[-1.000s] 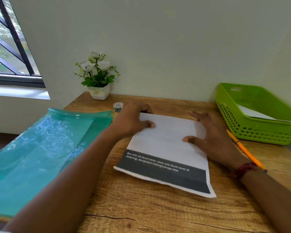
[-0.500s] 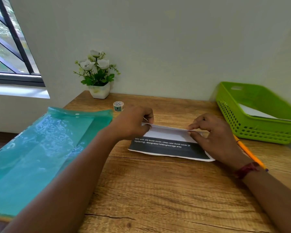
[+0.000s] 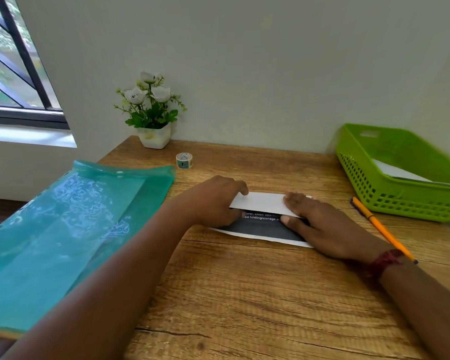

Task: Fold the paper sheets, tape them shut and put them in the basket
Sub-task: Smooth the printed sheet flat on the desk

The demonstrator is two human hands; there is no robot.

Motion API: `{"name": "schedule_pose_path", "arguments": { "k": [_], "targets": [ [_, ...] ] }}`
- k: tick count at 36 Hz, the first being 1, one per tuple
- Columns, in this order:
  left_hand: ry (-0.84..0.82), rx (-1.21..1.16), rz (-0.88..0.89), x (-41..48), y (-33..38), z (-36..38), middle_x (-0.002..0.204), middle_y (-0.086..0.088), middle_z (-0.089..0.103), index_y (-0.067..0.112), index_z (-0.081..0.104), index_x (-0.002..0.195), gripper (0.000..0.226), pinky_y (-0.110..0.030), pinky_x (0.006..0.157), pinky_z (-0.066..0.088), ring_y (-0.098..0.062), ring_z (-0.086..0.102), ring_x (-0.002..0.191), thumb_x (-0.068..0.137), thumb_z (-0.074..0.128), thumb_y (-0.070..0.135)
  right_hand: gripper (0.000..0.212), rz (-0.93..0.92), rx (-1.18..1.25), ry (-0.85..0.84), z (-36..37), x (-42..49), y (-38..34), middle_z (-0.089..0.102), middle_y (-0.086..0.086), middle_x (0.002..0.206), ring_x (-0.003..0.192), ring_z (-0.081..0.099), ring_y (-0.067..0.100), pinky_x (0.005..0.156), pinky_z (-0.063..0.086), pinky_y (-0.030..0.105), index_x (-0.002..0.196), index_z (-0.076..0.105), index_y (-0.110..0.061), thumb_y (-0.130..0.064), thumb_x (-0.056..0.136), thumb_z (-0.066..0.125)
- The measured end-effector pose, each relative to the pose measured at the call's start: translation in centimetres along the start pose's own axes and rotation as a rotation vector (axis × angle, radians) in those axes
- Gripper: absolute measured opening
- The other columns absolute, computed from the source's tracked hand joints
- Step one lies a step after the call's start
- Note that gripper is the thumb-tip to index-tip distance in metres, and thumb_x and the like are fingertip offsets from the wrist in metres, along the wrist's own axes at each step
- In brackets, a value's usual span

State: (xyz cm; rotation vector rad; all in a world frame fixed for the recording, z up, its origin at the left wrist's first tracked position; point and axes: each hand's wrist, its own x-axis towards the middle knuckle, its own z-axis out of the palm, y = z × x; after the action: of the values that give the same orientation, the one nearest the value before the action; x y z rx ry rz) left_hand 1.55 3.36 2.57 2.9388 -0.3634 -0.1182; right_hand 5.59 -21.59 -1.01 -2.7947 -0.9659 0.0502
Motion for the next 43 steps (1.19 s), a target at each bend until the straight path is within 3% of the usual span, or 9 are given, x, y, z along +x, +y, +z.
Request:
{"name": "schedule_pose_path", "arguments": {
  "k": [3, 5, 10, 13, 21, 24, 29, 39, 43],
  "targets": [
    [-0.087, 0.037, -0.006, -0.1, 0.3, 0.1, 0.156, 0.002, 0.035, 0.025, 0.032, 0.151, 0.071, -0.037, 0.113, 0.029, -0.019, 0.032, 0.141, 0.093, 0.05, 0.061, 0.106, 0.006, -0.021, -0.11, 0.0, -0.3, -0.3, 0.001, -0.004, 0.163, 0.149, -0.001, 0.006, 0.122, 0.002, 0.03, 0.157, 0.008, -0.02, -0.086, 0.074, -0.004],
    [-0.146, 0.051, -0.017, -0.2, 0.6, 0.4, 0.163, 0.001, 0.021, 0.022, 0.02, 0.156, 0.082, -0.04, 0.12, 0.021, -0.02, 0.02, 0.149, 0.092, 0.04, 0.069, 0.115, 0.016, -0.047, -0.148, 0.1, -0.3, -0.4, -0.008, -0.004, 0.163, 0.148, -0.009, 0.005, 0.121, -0.003, 0.029, 0.156, 0.0, -0.022, -0.09, 0.064, -0.015],
    [-0.248, 0.106, -0.021, -0.1, 0.9, 1.8, 0.164, -0.002, -0.016, 0.019, -0.01, 0.156, 0.081, -0.046, 0.123, -0.003, -0.02, -0.015, 0.15, 0.097, 0.02, 0.066, 0.094, 0.032, -0.108, -0.191, 0.3, -0.6, -1.0, -0.018, -0.004, 0.161, 0.146, -0.019, 0.006, 0.121, -0.009, 0.031, 0.154, -0.013, -0.026, -0.078, 0.075, -0.014],
    [-0.26, 0.114, -0.041, 0.1, 1.3, 2.5, 0.161, 0.0, -0.025, 0.02, -0.017, 0.154, 0.077, -0.05, 0.121, -0.011, -0.018, -0.024, 0.147, 0.099, 0.015, 0.063, 0.098, 0.038, -0.124, -0.195, 0.5, -0.6, -1.5, -0.023, -0.004, 0.16, 0.145, -0.023, 0.008, 0.121, -0.01, 0.034, 0.152, -0.018, -0.027, -0.08, 0.07, -0.019],
    [-0.209, 0.158, 0.079, 0.0, 2.9, 3.3, 0.161, -0.006, -0.025, 0.014, -0.018, 0.154, 0.071, -0.04, 0.12, -0.011, -0.019, -0.025, 0.147, 0.104, 0.015, 0.051, 0.11, -0.035, -0.068, -0.171, 1.0, -0.1, -4.0, -0.021, -0.003, 0.161, 0.145, -0.023, 0.005, 0.12, -0.011, 0.031, 0.153, -0.016, -0.022, -0.082, 0.062, -0.028],
    [-0.198, 0.188, 0.092, -0.1, 3.1, 3.3, 0.162, -0.009, -0.023, 0.01, -0.017, 0.154, 0.073, -0.039, 0.121, -0.009, -0.022, -0.022, 0.149, 0.104, 0.02, 0.048, 0.106, -0.043, -0.071, -0.176, 1.0, 0.0, -4.5, -0.022, -0.002, 0.161, 0.144, -0.024, 0.006, 0.12, -0.011, 0.031, 0.152, -0.016, -0.019, -0.08, 0.066, -0.024],
    [-0.198, 0.184, 0.087, -0.2, 3.2, 3.2, 0.162, -0.01, -0.022, 0.009, -0.016, 0.154, 0.073, -0.041, 0.122, -0.009, -0.022, -0.021, 0.149, 0.104, 0.02, 0.048, 0.117, -0.029, -0.067, -0.171, 1.2, 0.0, -4.6, -0.022, -0.004, 0.16, 0.144, -0.025, 0.005, 0.121, -0.011, 0.032, 0.152, -0.016, -0.02, -0.085, 0.056, -0.032],
    [-0.154, 0.146, 0.038, -0.1, 3.3, 3.5, 0.163, -0.004, -0.019, 0.015, -0.014, 0.155, 0.068, -0.037, 0.122, -0.007, -0.018, -0.017, 0.15, 0.104, 0.011, 0.05, 0.111, 0.01, -0.017, -0.132, 1.4, 0.0, -3.9, -0.017, -0.007, 0.162, 0.144, -0.019, 0.001, 0.12, -0.009, 0.027, 0.154, -0.012, -0.023, -0.083, 0.062, -0.027],
    [-0.161, 0.119, -0.022, -0.1, 3.3, 3.6, 0.163, -0.003, -0.019, 0.016, -0.015, 0.155, 0.07, -0.037, 0.121, -0.007, -0.017, -0.017, 0.15, 0.103, 0.01, 0.055, 0.095, 0.053, -0.024, -0.137, 1.2, -0.1, -3.7, -0.017, -0.006, 0.162, 0.146, -0.017, 0.003, 0.121, -0.007, 0.028, 0.154, -0.011, -0.021, -0.073, 0.075, -0.017]
  ]
}}
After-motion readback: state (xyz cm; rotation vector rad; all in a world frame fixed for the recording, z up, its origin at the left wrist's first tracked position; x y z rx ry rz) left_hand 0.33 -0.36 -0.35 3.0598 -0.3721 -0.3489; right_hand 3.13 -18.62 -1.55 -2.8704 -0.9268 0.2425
